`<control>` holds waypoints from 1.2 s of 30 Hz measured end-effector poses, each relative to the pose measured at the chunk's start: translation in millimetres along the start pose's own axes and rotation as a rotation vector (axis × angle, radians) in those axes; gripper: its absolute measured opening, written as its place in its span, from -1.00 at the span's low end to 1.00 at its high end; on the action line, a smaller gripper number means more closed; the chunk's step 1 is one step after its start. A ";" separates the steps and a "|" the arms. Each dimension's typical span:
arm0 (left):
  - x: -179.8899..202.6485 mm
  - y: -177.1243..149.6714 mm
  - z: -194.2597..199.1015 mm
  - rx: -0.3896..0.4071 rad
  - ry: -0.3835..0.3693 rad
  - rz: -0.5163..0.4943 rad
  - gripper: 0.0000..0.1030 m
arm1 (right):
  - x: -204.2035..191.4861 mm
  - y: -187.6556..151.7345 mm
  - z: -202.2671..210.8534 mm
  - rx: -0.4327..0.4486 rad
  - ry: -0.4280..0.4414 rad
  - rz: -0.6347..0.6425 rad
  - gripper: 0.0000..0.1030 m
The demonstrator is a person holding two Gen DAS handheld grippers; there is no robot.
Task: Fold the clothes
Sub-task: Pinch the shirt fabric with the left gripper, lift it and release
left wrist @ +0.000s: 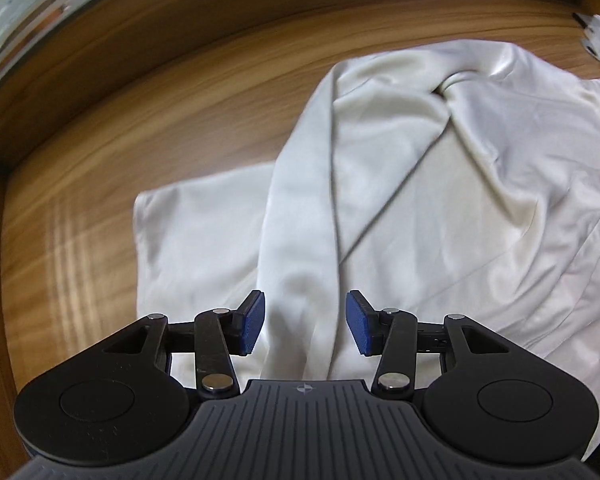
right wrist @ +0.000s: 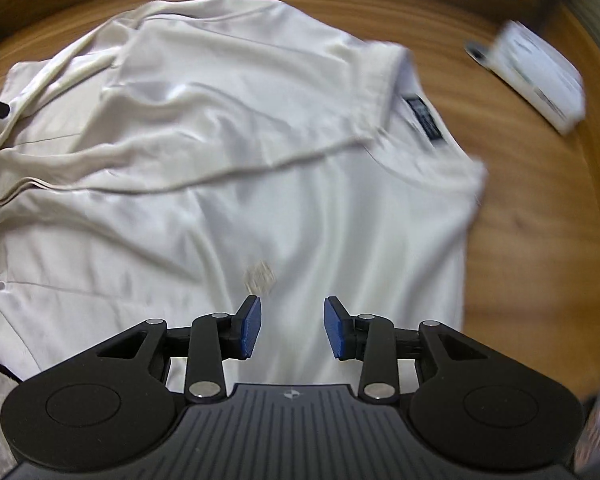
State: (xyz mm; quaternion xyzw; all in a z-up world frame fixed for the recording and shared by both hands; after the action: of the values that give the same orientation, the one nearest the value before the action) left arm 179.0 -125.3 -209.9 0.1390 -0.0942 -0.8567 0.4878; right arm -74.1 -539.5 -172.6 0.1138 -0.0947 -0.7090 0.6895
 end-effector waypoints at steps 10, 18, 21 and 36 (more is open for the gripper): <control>7.2 -41.5 -24.0 -0.062 0.018 0.074 0.05 | -28.8 53.2 -17.4 0.010 0.056 0.194 -0.06; 3.3 -35.0 -30.3 -0.049 0.043 0.065 -0.66 | -35.5 69.4 -20.2 0.014 0.080 0.235 -0.04; -6.0 -26.8 -21.3 -0.001 0.038 0.086 -0.79 | -36.6 68.2 -20.4 0.013 0.085 0.228 -0.04; -134.1 82.8 13.6 0.214 0.175 0.183 -0.80 | -27.3 55.0 -24.1 0.001 0.050 0.120 -0.04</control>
State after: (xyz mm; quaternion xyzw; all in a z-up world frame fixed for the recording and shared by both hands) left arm 306.7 -51.4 -152.9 0.2552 -0.1540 -0.7784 0.5525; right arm -13.9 -513.4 -178.8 0.1258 -0.0846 -0.6632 0.7329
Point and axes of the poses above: each gripper's, at about its wrist camera, not at the fingertips, and z roughly against the way its jaws point, x to its right, y to its top, the point moved 6 cm from there along -z, roughly the way its jaws point, and after that the axes turned 4 degrees about -z, right-handed, at the moved point
